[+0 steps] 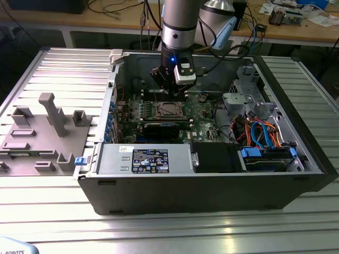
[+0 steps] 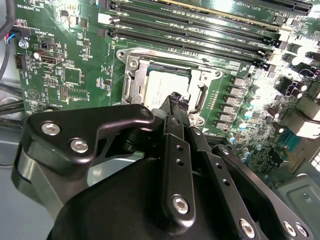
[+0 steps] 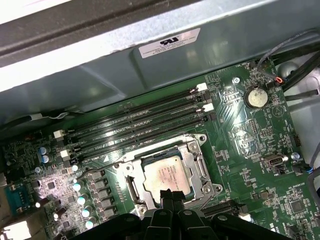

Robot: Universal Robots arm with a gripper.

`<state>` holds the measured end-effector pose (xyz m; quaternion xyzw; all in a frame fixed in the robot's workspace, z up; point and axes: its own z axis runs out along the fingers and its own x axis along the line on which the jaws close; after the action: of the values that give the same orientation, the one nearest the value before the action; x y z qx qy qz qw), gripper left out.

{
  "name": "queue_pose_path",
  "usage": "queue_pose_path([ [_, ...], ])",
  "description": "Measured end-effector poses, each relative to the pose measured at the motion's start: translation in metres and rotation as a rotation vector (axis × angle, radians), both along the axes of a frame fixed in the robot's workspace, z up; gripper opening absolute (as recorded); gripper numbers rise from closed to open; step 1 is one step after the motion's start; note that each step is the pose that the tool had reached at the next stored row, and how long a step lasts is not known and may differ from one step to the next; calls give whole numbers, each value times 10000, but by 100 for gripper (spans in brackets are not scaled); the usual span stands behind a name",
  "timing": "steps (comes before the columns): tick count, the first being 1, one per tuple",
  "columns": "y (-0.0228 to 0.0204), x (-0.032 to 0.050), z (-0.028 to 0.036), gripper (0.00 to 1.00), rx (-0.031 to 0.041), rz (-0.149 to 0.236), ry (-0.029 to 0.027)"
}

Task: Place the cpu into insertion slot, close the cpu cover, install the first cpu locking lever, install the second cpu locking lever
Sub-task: 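Install the first cpu locking lever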

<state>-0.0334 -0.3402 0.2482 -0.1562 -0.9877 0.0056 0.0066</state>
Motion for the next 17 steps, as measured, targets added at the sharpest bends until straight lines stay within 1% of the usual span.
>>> queue_pose_path([
  [17,0,0,0,11,0,119,0],
])
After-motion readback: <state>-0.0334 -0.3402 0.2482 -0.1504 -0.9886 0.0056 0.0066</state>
